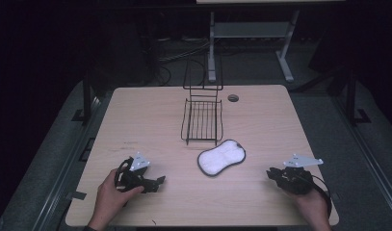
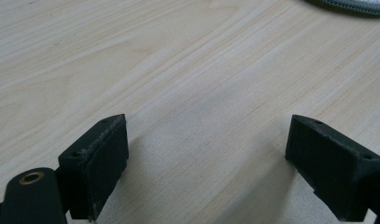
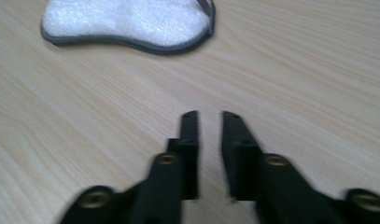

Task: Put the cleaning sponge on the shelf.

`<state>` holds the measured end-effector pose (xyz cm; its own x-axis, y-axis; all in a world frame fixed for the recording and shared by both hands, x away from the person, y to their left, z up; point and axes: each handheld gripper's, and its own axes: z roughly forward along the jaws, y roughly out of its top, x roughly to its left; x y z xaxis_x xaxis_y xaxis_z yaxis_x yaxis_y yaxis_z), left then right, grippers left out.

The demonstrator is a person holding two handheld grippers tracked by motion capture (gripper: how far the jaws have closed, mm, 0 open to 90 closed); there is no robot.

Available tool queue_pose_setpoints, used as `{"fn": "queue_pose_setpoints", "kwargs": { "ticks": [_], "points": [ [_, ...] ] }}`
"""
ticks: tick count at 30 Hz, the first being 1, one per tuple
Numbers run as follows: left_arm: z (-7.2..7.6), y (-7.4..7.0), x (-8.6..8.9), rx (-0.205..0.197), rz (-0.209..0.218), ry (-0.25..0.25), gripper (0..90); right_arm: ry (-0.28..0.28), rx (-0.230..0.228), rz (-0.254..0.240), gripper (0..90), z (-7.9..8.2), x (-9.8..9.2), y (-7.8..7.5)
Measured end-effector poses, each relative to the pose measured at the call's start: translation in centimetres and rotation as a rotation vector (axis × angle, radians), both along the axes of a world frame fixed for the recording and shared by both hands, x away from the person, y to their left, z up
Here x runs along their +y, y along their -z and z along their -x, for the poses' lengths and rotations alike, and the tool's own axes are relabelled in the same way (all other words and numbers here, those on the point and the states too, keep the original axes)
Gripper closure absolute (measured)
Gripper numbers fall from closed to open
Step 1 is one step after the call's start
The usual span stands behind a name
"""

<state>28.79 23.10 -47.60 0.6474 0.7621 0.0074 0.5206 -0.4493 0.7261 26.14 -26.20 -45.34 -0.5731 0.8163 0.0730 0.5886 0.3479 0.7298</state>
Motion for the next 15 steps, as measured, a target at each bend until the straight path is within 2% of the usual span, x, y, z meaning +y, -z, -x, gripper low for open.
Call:
{"fn": "queue_pose_setpoints", "kwargs": {
  "ticks": [2,6,11,15],
  "points": [
    [0.0,0.0,0.0,0.0,0.0,0.0,12.4,-0.013,0.008,-0.001,89.7,-0.3,0.2,-0.4],
    [0.0,0.0,0.0,0.0,0.0,-0.001,12.4,-0.034,0.023,-0.024,89.8,-1.1,0.5,-0.8],
    [0.0,0.0,0.0,0.0,0.0,0.0,12.4,-0.063,0.009,-0.052,89.7,-2.0,1.4,-1.4],
    [0.0,0.0,0.0,0.0,0.0,0.0,12.5,-0.085,0.003,-0.054,89.7,-3.2,2.5,-2.0]
  ]
}}
